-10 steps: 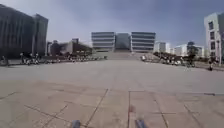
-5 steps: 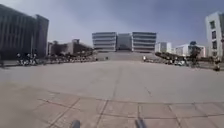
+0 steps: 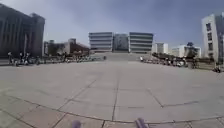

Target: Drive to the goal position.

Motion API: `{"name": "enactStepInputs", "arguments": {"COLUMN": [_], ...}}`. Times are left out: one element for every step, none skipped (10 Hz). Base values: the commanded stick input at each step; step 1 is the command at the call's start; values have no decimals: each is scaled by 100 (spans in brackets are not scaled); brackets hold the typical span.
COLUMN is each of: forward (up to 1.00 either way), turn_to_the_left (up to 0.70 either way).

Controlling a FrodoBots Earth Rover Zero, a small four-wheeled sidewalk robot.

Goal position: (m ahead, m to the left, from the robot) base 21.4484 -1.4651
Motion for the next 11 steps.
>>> {"name": "enactStepInputs", "arguments": {"forward": [100,100,100,100,100,100,100,100,100,100,100], "turn_to_the_left": [0,0,0,0,0,0,0,0,0,0,0]}}
